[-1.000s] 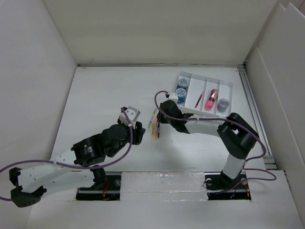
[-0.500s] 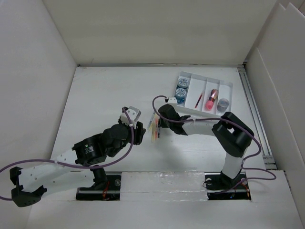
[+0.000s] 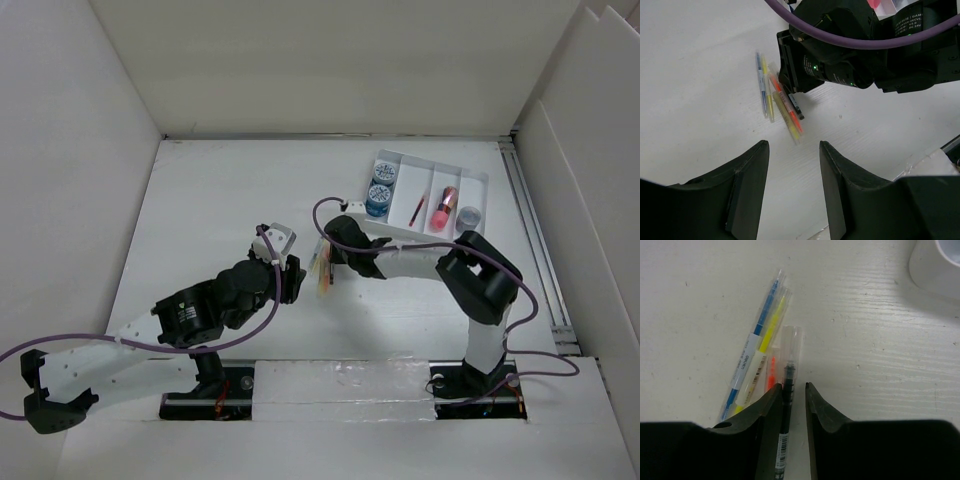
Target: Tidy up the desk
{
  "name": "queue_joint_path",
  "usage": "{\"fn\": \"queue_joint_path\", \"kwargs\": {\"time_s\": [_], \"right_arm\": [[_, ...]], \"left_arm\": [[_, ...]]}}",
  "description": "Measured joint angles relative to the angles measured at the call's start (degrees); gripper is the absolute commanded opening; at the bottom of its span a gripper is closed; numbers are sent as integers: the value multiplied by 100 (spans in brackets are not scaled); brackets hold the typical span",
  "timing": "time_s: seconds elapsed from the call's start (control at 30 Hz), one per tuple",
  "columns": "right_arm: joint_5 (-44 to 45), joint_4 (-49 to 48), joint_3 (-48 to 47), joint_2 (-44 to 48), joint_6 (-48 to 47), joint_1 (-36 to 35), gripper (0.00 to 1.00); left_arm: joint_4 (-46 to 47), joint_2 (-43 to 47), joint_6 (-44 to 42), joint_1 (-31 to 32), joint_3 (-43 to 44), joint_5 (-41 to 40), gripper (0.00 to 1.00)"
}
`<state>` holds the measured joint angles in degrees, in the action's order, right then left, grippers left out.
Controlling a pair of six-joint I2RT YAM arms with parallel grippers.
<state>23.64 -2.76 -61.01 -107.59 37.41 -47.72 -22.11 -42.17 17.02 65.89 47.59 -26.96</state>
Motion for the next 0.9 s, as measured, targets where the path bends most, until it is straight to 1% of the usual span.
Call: {"fn": "queue_joint_path", "kwargs": {"time_s": [0.13, 0.3, 0.37, 0.43, 0.57, 0.6, 0.63, 0.8, 0.9], "right_arm": [[59, 55, -103, -83, 7, -4, 26], [157, 210, -245, -157, 2, -4, 25], [203, 275, -310, -201, -4, -4, 20], [256, 321, -361, -249, -7, -4, 13], [295, 363, -391, -254, -9, -13, 9], [304, 372, -400, -256, -11, -20, 6], [321, 391, -411, -258, -13, -28, 0], [356, 378, -367, -216, -9, -52, 0], [358, 404, -98, 111, -7, -66, 0]], "left_arm": [[0, 0, 0, 0, 0, 2, 41], [0, 2, 0, 0, 0, 4, 41], [0, 2, 0, 0, 0, 13, 41], [0, 2, 0, 0, 0, 24, 41], [0, 2, 0, 0, 0, 31, 41], [0, 2, 0, 0, 0, 37, 41], [0, 0, 0, 0, 0, 39, 41], [0, 0, 0, 0, 0, 46, 41], [0, 0, 0, 0, 0, 44, 41]]}}
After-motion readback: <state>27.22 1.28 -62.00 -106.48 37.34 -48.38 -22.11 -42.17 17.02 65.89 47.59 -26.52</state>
